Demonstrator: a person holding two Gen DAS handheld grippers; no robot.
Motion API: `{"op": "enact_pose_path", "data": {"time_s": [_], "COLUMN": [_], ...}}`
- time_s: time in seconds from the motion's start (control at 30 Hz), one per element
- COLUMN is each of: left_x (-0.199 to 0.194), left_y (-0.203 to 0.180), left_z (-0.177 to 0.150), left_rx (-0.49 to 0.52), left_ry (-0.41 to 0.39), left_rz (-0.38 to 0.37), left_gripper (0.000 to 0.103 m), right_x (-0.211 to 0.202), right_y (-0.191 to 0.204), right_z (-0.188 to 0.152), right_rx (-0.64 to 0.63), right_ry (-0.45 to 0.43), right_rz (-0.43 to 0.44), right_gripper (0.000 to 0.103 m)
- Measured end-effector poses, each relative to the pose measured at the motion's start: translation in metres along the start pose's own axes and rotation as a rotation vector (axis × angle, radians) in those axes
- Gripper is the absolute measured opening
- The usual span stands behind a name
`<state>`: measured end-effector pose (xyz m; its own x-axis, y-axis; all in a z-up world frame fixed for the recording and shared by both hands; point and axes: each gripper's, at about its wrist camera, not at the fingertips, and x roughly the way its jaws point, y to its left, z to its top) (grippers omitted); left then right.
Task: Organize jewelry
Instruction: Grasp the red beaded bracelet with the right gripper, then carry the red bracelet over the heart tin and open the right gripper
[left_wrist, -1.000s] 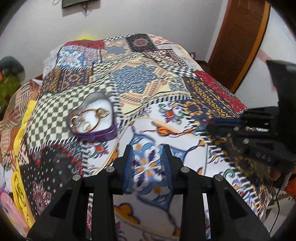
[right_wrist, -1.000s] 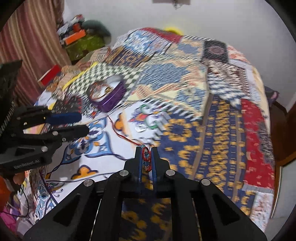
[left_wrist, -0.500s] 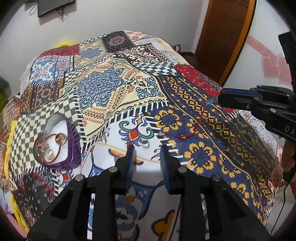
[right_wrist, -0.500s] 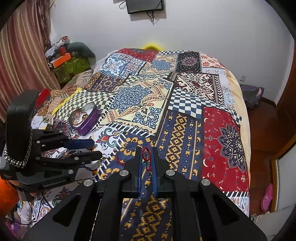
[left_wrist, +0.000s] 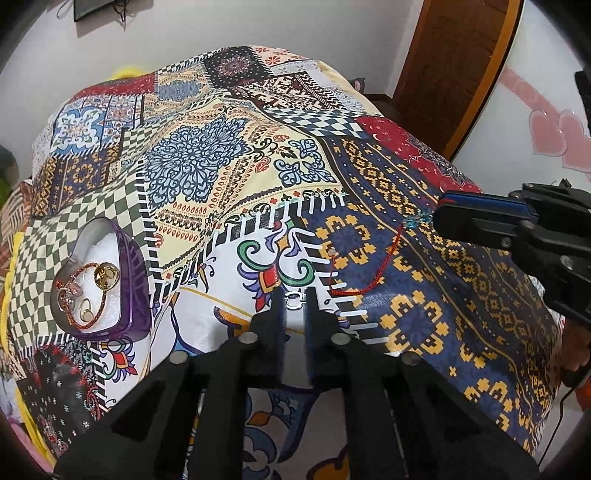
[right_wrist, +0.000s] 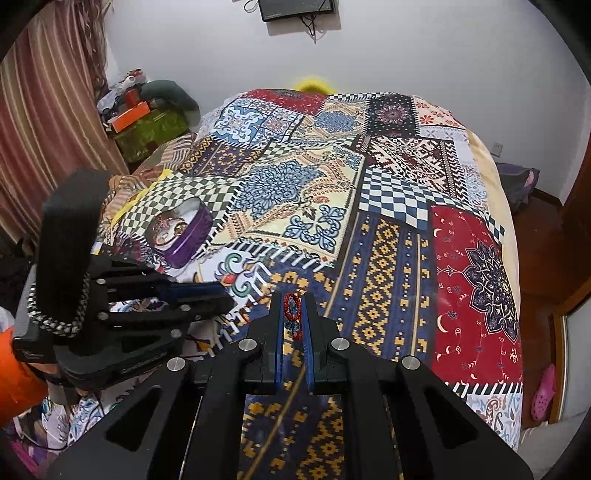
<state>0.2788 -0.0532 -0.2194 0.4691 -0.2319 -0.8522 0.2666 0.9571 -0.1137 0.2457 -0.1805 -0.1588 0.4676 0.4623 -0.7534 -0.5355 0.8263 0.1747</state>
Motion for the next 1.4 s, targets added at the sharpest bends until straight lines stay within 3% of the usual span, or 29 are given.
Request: {"op": "enact_pose_path", "data": {"time_s": [0.33,0.77,1.1,1.4], "left_x": [-0.023,-0.084,-0.106,-0.092], "left_y": [0.005,0.076,0.135,0.159], "left_z": [-0.010,-0.022,-0.023,-0.023], "left_rx": [-0.020,-0.146,-0.242,-0.266], "left_ry": [-0.045,-0.147,-0.201,-0.201], "left_rz": [0.037,0.104,0.136,0.120], "left_gripper": [0.007,0.007,0.007,0.007], "right_x": [-0.013,-0.017,0.006,0.049], "right_y": [0.022,0.072,0.102,0.122], "right_z": [0.021,0.065,0.098,0.107], "right_rx": [-0.015,-0.072,-0.084,-0.110], "right_ry": [-0.036,-0.115,-0.138,-0.078], "right_rz": [-0.003,0.028,0.080,0.112], "right_gripper": [0.008,0.008,0.008,0.008]}}
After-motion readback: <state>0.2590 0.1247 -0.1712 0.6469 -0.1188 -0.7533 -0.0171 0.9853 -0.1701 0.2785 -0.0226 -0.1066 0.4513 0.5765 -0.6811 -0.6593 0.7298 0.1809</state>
